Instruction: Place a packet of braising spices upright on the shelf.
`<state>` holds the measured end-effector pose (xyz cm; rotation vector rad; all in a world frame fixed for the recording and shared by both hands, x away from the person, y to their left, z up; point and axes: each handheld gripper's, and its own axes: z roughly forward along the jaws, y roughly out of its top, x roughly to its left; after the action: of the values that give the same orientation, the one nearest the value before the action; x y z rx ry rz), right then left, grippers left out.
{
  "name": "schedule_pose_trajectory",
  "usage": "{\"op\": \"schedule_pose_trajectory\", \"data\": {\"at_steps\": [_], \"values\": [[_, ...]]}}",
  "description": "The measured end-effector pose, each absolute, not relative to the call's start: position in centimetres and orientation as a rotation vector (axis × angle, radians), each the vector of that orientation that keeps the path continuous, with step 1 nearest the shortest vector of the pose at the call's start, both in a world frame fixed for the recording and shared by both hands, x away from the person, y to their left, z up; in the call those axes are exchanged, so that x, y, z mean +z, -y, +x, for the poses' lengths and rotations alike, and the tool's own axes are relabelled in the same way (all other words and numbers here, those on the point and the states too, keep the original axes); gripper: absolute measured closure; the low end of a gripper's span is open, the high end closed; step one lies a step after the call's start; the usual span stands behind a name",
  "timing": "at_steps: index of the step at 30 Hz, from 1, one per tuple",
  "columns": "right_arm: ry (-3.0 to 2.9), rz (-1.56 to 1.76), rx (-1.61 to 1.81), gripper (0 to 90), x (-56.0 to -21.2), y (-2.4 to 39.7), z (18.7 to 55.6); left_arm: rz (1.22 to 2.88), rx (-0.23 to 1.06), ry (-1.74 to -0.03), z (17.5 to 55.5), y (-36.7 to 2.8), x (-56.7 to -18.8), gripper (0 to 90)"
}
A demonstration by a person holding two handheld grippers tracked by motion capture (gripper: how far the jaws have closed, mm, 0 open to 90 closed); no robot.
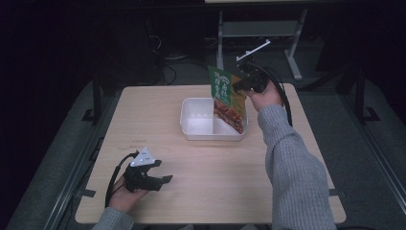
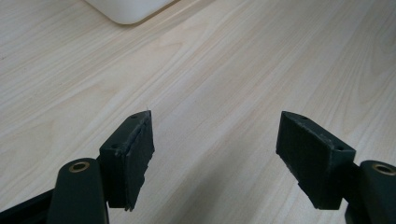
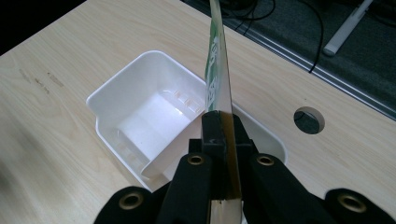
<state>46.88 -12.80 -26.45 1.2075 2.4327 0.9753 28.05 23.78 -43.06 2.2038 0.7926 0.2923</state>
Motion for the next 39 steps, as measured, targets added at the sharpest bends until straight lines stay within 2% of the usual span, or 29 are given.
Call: {"op": "schedule_pose_trajectory", "data": {"at_steps": [39], "values": [[-2.454, 1.249, 0.972, 89.0, -28.0, 13.9, 46.4, 2.202, 0.293, -0.791, 28.0, -23.6, -43.0, 27.3]]}}
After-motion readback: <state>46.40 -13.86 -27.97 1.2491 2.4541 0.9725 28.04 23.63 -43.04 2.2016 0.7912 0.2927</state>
